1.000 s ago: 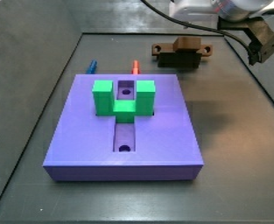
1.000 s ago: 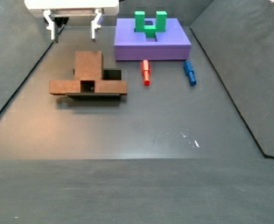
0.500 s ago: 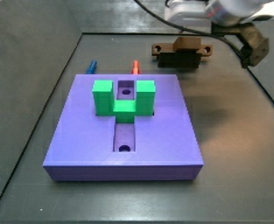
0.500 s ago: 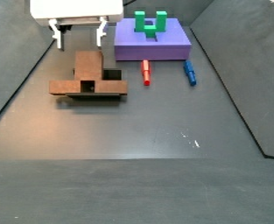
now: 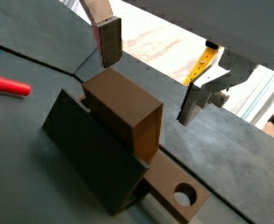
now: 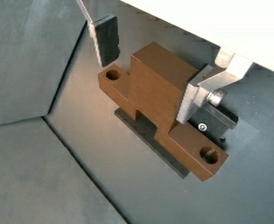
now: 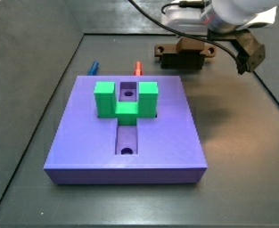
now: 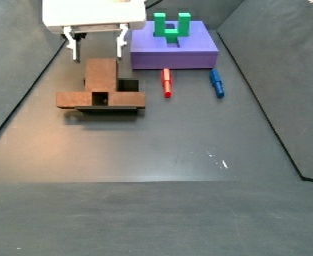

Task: Pick up the brown object. Move up. Place the brown object on the fixture. Regrasp the brown object. Move to above the board. Insert the brown object.
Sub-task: Regrasp the brown object.

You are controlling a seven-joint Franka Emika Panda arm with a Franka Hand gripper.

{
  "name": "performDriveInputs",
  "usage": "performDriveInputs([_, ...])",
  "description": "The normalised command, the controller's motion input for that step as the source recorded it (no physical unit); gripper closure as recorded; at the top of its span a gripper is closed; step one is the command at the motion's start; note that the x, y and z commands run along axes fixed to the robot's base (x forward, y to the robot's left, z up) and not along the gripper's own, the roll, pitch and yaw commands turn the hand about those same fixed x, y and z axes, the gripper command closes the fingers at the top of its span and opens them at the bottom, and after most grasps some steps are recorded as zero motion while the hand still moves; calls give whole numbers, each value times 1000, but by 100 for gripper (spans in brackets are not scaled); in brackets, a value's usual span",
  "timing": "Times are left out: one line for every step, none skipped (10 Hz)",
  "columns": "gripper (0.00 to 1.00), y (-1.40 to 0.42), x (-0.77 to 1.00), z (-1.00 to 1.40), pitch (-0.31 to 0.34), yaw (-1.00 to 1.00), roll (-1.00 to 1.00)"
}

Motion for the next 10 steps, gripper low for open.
performDriveInputs([0, 0, -11, -177, -80, 0, -31])
performDriveInputs([0, 0, -123, -177, -137, 0, 0])
performDriveInputs([0, 0, -134, -186, -157, 0, 0])
performDriveInputs([0, 0, -77, -223, -134, 0, 0])
performDriveInputs([0, 0, -14, -283, -46, 0, 0])
performDriveInputs([0, 26, 0, -249, 0, -9, 54])
performDriveInputs([0, 54, 0, -206, 0, -31, 37])
performDriveInputs([0, 69, 0, -163, 0, -54, 0])
performDriveInputs([0, 103, 0, -123, 0, -86, 0])
performDriveInputs([0, 117, 0, -77, 51, -109, 0])
